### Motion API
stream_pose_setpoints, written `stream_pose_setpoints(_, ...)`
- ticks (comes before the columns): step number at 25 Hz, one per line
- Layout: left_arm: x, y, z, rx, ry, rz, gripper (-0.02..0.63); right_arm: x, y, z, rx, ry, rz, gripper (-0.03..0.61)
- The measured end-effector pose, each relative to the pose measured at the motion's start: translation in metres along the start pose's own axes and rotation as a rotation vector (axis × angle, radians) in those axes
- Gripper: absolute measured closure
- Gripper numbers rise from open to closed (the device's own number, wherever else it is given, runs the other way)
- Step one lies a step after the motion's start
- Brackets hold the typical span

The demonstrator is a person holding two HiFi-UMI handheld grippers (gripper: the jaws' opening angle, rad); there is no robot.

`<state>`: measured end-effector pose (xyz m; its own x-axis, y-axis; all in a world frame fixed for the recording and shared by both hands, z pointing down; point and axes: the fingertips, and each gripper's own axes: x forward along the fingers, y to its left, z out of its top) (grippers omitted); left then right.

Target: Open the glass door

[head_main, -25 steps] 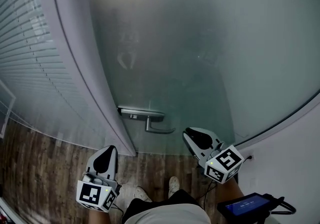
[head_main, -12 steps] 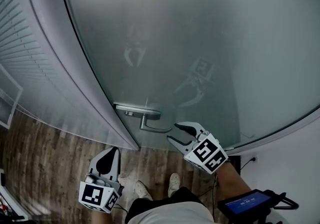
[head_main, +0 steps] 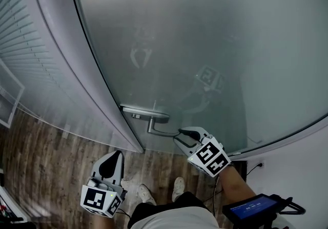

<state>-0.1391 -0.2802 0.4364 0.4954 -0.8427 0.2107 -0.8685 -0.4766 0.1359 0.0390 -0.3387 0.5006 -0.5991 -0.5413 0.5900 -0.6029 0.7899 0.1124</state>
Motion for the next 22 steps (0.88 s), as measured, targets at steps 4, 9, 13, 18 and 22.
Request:
stream_pose_setpoints(4, 0.001, 0.003, 0.000, -0.004, 0.002, -0.005, 0.615, 0.000, -0.001, 0.001, 0.034, -0.021, -0.012, 0.460)
stream_pose_setpoints(9, 0.006, 0.004, -0.002, -0.007, 0.001, -0.011, 0.615, 0.014, 0.001, -0.010, 0.105, -0.050, -0.004, 0.459)
stream_pose_setpoints(13, 0.011, -0.003, 0.001, 0.031, -0.004, -0.025, 0.615, 0.023, 0.000, -0.019, 0.134, -0.050, -0.013, 0.459)
stream_pose_setpoints(18, 0.011, -0.008, -0.002, 0.021, -0.013, -0.031, 0.615, 0.029, -0.005, -0.023, 0.167, -0.090, -0.049, 0.457)
stream_pose_setpoints(22, 0.004, -0.016, -0.005, 0.021, -0.020, -0.039, 0.615, 0.030, -0.009, -0.020, 0.189, -0.132, -0.083, 0.457)
